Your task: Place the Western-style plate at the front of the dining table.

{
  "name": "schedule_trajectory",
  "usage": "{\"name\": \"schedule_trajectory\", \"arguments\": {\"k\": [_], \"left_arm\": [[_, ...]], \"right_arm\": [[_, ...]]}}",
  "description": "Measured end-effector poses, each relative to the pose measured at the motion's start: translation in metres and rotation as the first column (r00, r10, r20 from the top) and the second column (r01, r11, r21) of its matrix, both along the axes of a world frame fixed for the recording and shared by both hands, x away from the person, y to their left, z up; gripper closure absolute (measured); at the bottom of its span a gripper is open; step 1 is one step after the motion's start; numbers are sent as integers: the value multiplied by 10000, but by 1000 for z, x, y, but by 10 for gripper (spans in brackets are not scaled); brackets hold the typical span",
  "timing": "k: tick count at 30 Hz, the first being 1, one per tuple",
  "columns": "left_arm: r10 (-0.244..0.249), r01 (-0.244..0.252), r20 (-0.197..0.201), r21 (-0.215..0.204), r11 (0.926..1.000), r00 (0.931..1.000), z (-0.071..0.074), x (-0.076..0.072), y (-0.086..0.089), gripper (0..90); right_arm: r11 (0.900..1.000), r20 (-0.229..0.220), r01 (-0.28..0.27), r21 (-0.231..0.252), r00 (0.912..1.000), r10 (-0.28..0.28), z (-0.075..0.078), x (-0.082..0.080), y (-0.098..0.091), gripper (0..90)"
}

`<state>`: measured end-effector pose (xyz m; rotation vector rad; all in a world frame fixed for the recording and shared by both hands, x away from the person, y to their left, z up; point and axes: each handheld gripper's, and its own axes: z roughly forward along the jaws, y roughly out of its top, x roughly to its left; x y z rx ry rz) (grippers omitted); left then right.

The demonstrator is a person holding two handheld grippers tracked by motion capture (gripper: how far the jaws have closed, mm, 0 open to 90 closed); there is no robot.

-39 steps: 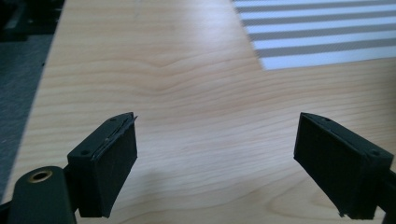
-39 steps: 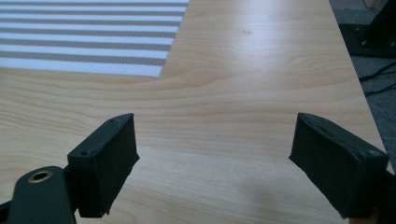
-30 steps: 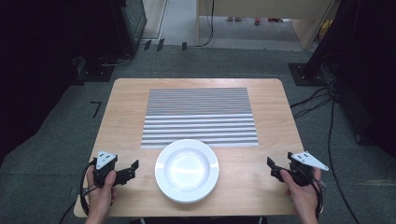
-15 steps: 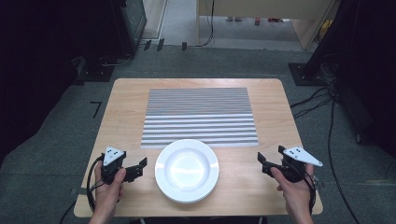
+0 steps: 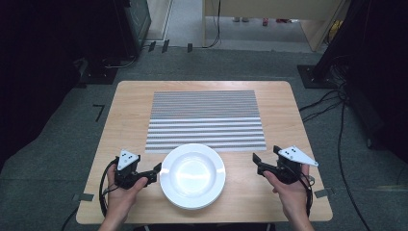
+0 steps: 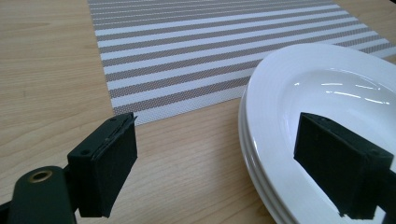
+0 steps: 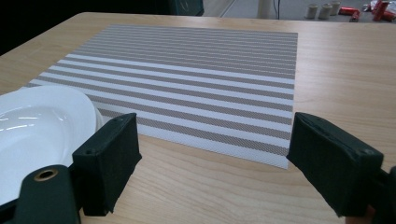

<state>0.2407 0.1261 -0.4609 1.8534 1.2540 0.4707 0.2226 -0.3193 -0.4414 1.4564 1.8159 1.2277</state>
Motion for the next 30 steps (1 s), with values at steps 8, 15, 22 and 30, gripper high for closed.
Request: {"name": "schedule_trajectory", "arguments": {"k": [8,15,22,30], "left_arm": [[-215,215,-47,-58,9998,9998,-6,-5,-13,138],[-555,551,-209,-204,9983,9982,-12,-9,-24,148],[-523,517,-308,-187,9985,9982,-15,-11,-27,243],[-593,577,-396,-418,9975,9975,-20,-13,-24,388]], "right_arm": [[9996,-1,-251,102,9997,251,2,5,21,170],[9989,191,-390,276,9991,385,2,9,45,252],[9897,189,-1056,963,9944,1042,-3,8,65,477],[9739,-146,-1719,1482,9843,1759,-16,5,81,607]]}}
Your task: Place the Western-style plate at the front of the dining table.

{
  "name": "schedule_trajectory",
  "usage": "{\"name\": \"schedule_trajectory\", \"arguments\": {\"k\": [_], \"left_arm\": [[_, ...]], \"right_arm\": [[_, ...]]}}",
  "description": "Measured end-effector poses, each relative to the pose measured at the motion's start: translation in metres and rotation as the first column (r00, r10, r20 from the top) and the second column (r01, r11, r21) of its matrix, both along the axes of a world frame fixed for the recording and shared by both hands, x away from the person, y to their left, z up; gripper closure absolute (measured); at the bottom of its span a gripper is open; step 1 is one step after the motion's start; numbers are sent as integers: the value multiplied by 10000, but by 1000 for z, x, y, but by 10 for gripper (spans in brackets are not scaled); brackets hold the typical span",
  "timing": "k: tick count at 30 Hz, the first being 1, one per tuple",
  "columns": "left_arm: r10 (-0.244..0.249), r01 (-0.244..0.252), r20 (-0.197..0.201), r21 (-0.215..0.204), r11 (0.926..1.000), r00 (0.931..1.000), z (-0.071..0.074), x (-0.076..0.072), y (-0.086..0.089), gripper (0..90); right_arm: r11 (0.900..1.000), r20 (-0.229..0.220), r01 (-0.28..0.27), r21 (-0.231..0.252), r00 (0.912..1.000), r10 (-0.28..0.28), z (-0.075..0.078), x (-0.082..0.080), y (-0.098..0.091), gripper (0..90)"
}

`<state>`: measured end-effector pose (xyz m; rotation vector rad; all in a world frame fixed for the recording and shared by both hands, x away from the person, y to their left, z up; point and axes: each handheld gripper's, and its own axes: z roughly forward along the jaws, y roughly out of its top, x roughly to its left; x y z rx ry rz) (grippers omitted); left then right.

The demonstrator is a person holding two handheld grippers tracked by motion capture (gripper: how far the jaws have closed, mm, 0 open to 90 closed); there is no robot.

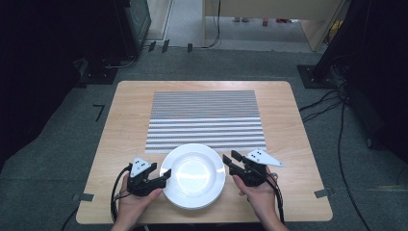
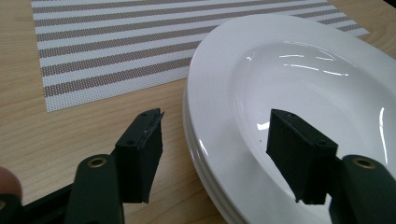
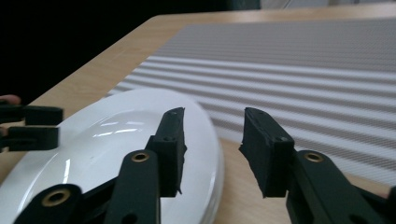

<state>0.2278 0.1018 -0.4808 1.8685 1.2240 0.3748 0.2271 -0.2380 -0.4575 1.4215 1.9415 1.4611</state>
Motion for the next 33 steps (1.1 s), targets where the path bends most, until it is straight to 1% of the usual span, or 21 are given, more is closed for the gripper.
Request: {"name": "schedule_trajectory", "arguments": {"k": [1,5,8,9,10,11,13,15,18,19,22,23,27,31,33], "left_arm": [[7,-7,-12,-15,10000,10000,0,0,0,405],[-60,60,-123,-12,10000,9999,-3,-1,2,448],[-225,223,-184,-99,9997,9996,-5,-2,3,459],[-263,261,-192,-105,9996,9995,-5,-3,3,463],[-299,297,-180,-103,9995,9994,-6,-3,2,463],[-309,308,-163,-93,9995,9994,-6,-4,2,463],[-367,365,-179,-94,9993,9992,-7,-4,1,464],[-377,373,-214,-160,9992,9991,-8,-4,2,468],[-403,397,-260,-225,9990,9989,-8,-4,2,469],[-450,444,-252,-266,9987,9987,-9,-5,1,476],[-488,482,-229,-242,9985,9985,-9,-6,1,486],[-481,476,-212,-244,9986,9986,-9,-7,1,486],[-501,492,-233,-372,9981,9985,-10,-6,2,491],[-483,469,-274,-483,9977,9985,-11,-6,3,491],[-424,408,-255,-577,9975,9988,-11,-7,3,491]], "right_arm": [[10000,-235,-7,75,9997,9,-3,0,2,623],[9992,-768,117,372,9970,-88,-14,2,4,697],[9984,-1220,-21,570,9925,91,-21,2,6,708],[9981,-1292,11,610,9916,67,-23,3,6,708],[9970,-1324,152,755,9912,-51,-26,3,6,718],[9970,-1324,152,755,9912,-51,-26,3,6,718],[9925,-1539,269,1195,9881,-82,-28,3,3,739],[9930,-1664,328,1136,9860,-135,-30,3,1,739],[9923,-1820,405,1170,9831,-187,-33,2,1,743],[9908,-1996,371,1299,9798,-106,-34,2,1,750],[9901,-2064,422,1335,9784,-139,-35,2,1,756],[9884,-2100,408,1462,9777,-93,-35,1,2,765],[9876,-2153,460,1499,9765,-128,-36,1,3,768],[9780,-2381,672,1973,9711,-187,-38,1,1,776],[9751,-2467,735,2092,9689,-201,-38,1,0,784]]}}
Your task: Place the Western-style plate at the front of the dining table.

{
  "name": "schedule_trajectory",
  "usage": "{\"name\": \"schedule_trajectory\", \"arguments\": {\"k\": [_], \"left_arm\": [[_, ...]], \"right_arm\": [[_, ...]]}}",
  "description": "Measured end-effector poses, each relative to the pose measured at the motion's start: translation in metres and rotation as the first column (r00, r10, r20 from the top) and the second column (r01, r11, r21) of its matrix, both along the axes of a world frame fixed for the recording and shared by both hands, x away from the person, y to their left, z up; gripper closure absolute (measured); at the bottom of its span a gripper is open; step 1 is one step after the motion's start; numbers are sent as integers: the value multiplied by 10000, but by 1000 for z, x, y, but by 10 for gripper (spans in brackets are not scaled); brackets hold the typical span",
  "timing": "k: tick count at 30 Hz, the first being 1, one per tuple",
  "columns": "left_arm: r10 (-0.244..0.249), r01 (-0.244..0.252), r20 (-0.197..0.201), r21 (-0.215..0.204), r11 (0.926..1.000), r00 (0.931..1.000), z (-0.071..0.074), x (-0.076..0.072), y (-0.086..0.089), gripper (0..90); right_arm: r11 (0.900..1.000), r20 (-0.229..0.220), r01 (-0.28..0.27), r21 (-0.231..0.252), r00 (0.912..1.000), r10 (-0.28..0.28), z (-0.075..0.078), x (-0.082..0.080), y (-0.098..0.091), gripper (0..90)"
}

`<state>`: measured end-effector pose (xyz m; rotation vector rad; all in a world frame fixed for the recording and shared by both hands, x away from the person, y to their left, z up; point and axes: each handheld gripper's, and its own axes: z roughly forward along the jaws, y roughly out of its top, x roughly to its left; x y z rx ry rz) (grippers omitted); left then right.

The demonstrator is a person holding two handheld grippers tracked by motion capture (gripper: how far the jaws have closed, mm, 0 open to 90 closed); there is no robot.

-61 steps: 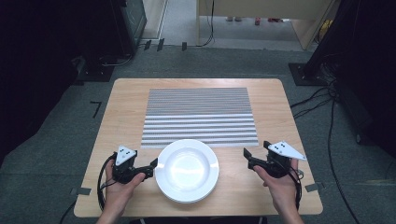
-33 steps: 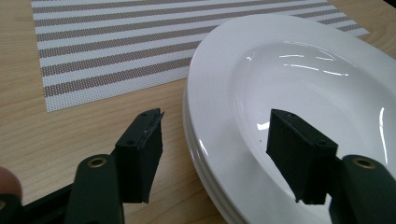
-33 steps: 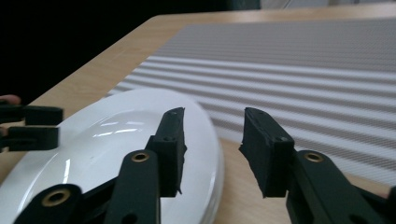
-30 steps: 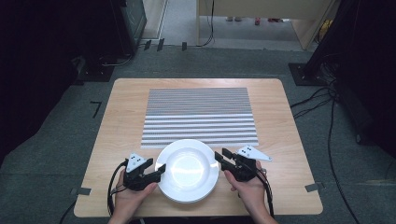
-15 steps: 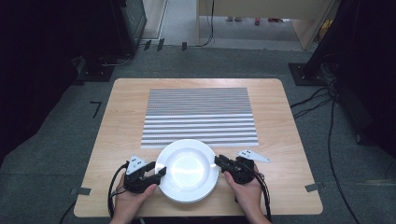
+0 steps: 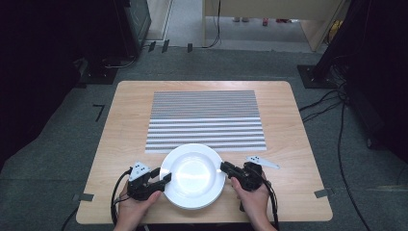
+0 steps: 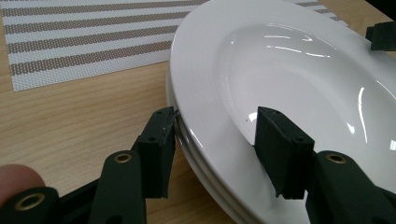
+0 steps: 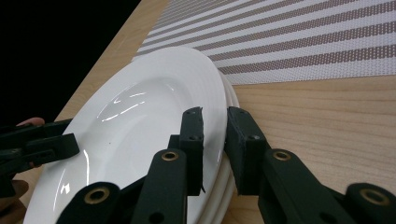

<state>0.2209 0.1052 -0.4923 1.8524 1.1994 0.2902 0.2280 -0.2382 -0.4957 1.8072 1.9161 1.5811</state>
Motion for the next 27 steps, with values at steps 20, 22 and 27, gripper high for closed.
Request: {"name": "schedule_trajectory", "arguments": {"k": [20,22,27], "left_arm": [[185,-278,-775,-1200,9924,9968,-7,5,8,496],[218,-317,-776,-1296,9911,9967,-8,5,8,497],[314,-441,-719,-1826,9822,9969,-8,5,13,523]], "right_arm": [[9938,-304,223,1093,9994,-191,-2,4,5,783],[9936,-258,201,1111,9995,-174,-3,6,6,780],[9931,93,132,1163,9999,-144,-4,8,8,782]]}}
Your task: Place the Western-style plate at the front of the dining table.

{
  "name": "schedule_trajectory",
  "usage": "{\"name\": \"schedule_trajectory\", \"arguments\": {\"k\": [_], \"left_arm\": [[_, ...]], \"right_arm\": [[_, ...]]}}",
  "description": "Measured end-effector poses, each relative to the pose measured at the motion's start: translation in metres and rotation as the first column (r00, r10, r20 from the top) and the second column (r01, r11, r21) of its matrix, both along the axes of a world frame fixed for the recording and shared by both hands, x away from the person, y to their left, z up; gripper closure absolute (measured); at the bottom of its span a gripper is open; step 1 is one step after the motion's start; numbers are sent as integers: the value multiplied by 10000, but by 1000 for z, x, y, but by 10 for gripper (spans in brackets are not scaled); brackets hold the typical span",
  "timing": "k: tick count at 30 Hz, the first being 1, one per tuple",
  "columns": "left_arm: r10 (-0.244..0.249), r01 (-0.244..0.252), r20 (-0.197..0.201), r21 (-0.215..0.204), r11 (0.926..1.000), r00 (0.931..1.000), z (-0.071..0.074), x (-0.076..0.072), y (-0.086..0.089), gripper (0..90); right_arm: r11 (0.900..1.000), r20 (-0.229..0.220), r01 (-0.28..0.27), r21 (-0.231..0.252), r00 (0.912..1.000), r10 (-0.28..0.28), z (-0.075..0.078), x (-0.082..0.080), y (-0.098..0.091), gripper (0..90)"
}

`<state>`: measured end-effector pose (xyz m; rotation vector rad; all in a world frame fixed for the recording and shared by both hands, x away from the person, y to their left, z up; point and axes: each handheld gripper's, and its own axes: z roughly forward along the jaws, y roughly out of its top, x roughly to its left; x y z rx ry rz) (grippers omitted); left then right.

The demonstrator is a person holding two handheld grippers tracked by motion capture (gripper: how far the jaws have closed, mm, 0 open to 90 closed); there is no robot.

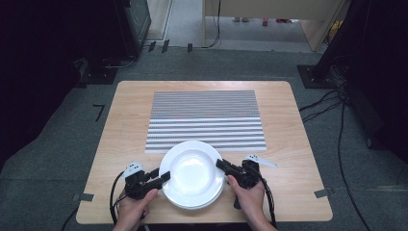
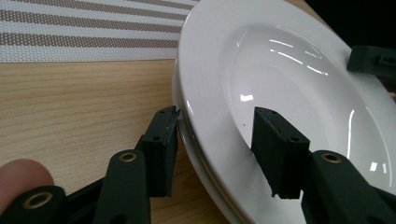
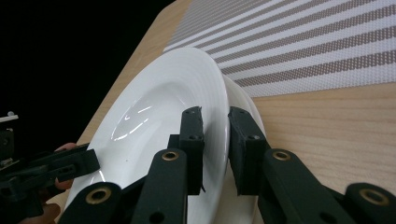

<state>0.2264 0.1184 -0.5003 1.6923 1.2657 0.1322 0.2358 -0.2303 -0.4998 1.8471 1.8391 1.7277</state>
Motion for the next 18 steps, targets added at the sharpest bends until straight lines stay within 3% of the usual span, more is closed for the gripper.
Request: {"name": "schedule_trajectory", "arguments": {"k": [6,10,15,18], "left_arm": [[104,-105,-8,-397,9992,9999,-2,1,3,532],[218,-216,29,-428,9988,9998,-3,1,3,558],[344,-334,420,-259,9991,9985,-1,-2,3,594],[390,-369,544,-393,9985,9978,1,-2,4,610]], "right_arm": [[9998,705,-48,210,9975,33,-2,3,4,786],[9996,906,11,293,9959,-37,-5,7,6,787],[9994,1006,129,318,9948,-160,-6,9,8,787],[9993,1038,155,341,9944,-190,-6,10,9,788]]}}
